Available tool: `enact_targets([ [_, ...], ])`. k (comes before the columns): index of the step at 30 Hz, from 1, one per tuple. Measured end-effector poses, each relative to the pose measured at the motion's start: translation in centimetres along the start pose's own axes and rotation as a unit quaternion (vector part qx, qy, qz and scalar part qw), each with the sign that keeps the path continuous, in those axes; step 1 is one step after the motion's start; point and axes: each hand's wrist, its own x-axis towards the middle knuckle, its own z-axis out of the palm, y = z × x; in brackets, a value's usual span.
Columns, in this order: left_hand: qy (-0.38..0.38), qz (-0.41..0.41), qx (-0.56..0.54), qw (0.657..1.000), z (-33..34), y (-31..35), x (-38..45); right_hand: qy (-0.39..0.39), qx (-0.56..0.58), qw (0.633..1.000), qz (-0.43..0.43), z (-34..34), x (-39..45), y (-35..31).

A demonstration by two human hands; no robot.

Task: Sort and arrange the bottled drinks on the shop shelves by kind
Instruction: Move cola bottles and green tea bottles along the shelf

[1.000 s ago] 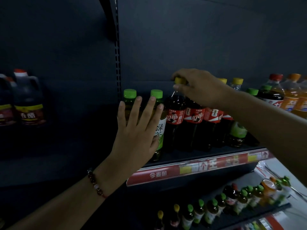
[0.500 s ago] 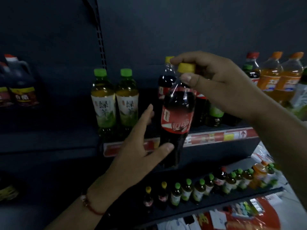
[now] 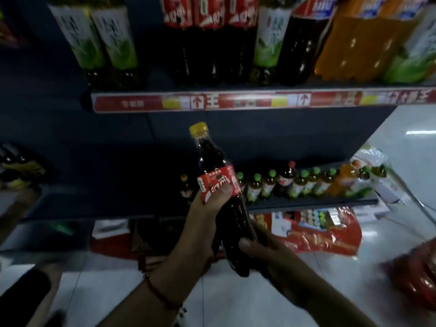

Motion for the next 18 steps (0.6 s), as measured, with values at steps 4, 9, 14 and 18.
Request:
enact_targets([
  [4, -0.004, -0.039, 0.017, 0.999, 1.2, -3.0, -1.7, 0.044, 0.005, 0.998, 0.049, -1.0, -2.7, 3.7],
  [9, 0.048, -0.179, -0.047, 0.982, 0.5, -5.3, -1.4, 0.169, -0.232, 0.955, 0.080, -1.0, -5.1, 6.6],
  [14, 0.060, -0.214, -0.122, 0.967, -0.3, -7.9, -2.1, 0.136, -0.257, 0.953, 0.084, -2.7, -6.0, 7.5],
  [18, 0.005, -0.175, -0.049, 0.983, -1.0, -9.1, -3.3, -0.026, 0.027, 0.981, 0.190, -5.3, -5.7, 6.8],
])
